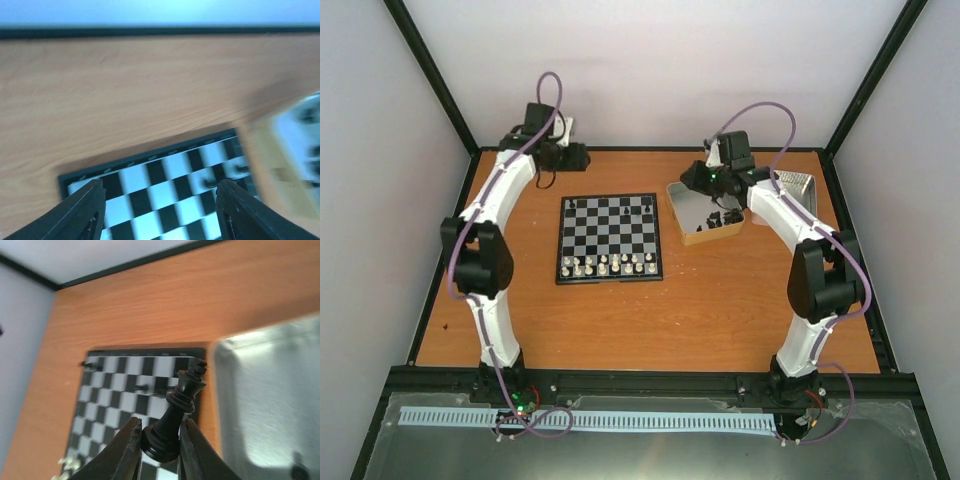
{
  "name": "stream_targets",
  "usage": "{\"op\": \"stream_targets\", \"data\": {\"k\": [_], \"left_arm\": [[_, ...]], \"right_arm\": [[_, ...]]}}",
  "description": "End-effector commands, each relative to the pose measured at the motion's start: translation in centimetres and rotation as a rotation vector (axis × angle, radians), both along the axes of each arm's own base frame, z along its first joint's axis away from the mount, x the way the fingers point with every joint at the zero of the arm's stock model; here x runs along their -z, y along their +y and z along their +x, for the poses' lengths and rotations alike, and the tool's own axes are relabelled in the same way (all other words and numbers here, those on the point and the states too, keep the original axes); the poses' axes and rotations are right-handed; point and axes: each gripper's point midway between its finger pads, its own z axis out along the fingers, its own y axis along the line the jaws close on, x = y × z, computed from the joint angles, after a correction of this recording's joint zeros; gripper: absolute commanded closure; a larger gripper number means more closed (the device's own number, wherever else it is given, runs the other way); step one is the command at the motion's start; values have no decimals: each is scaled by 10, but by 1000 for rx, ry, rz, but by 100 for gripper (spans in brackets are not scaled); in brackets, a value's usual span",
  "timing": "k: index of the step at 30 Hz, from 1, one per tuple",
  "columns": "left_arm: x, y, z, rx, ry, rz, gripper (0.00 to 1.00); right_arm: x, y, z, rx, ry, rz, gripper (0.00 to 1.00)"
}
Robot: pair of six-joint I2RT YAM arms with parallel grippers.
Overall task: Set up the chess pieces on the board
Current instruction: Place the chess piece on the chessboard.
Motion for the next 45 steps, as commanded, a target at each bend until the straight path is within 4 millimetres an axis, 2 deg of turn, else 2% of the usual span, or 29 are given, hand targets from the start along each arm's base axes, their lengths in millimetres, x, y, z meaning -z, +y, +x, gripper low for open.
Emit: {"op": "stream_targets", "data": {"k": [1, 4, 7, 10, 14, 18, 21, 25, 32, 37, 45], "left_arm": [[-102, -48, -16, 217, -231, -290, 36], [-138, -77, -42, 361, -265, -489, 34], [-156, -94, -66, 451, -230, -658, 32], [-170, -104, -90, 526, -195, -750, 30], [-171, -106, -115, 574, -163, -770, 28], [-168, -106, -141, 625, -129, -789, 29], [-172, -107, -152, 648, -118, -819, 29], [-170, -107, -149, 617, -91, -825, 30], [-139, -107, -133, 538, 29, -811, 41], [-132, -108, -131, 521, 73, -821, 46], [-125, -109, -134, 531, 109, -834, 66]], "right_arm": [[-88, 50, -22, -335, -296, 124, 81], [-105, 71, -41, -435, -379, 133, 81], [-116, 95, -60, -523, -473, 86, 80], [-122, 120, -77, -589, -586, -8, 80], [-130, 142, -90, -647, -756, -138, 80], [-133, 146, -89, -653, -830, -209, 80], [-131, 150, -92, -684, -852, -244, 79], [-125, 154, -99, -728, -869, -279, 79], [-119, 158, -108, -782, -901, -339, 79], [-112, 162, -112, -797, -910, -381, 79], [-106, 163, -110, -794, -900, -404, 79]]}}
